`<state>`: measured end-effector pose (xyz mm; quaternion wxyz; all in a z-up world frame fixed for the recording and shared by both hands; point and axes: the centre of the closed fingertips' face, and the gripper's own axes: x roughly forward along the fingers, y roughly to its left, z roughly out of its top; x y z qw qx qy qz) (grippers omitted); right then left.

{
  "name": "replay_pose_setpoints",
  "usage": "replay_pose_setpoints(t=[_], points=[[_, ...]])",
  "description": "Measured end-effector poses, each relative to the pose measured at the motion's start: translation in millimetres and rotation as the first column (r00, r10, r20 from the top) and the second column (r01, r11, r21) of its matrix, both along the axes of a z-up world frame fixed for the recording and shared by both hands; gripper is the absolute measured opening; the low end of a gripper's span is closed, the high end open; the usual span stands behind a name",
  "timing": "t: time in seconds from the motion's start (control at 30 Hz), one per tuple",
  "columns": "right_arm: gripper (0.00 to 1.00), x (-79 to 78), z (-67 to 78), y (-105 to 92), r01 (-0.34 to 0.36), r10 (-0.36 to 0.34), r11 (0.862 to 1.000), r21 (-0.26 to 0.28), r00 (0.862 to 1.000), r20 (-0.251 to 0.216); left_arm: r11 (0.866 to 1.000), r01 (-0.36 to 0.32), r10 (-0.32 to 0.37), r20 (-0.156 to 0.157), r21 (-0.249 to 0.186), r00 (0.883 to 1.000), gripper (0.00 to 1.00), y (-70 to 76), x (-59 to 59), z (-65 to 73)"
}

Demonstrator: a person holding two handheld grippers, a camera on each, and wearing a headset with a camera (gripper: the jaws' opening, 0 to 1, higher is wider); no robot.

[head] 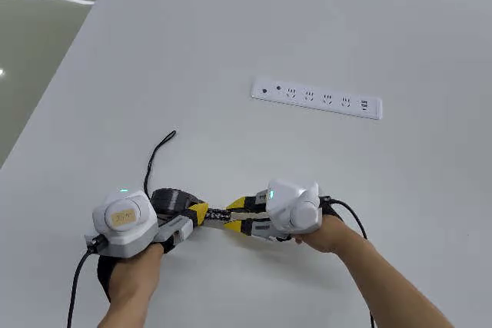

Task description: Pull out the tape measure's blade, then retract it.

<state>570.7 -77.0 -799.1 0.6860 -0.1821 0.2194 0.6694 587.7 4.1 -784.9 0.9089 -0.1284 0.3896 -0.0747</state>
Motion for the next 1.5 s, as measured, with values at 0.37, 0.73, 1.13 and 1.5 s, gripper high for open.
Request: replay_pose_setpoints(t=[0.37,0.73,1.13,1.5], points=[[0.14,-0.3,-0.5,4.7,-0.007,0.007,1.0,0.0,1.0,0.002,1.0,0.004,-0.004,-0.003,-0.003,1.0,0.6,-0.3,0.0,-0.4],[0.14,-0.5,-0.6,10.5,-0.012,0.012,1.0,-0.001,1.0,0.003,1.0,0.003,-0.003,-0.004,-0.005,1.0,0.6,0.6,0.1,0.1],[0.14,-0.1,-1.7,15.9,-0.013,0.013,1.0,-0.002,1.0,0.007,1.0,0.003,-0.003,-0.006,-0.009,1.0,0.6,1.5,0.6,-0.3],[0.14,0.0,-2.2,23.1,-0.015,0.015,1.0,0.001,1.0,0.008,1.0,0.001,-0.001,-0.007,-0.014,1.0,0.6,2.1,0.6,0.0]])
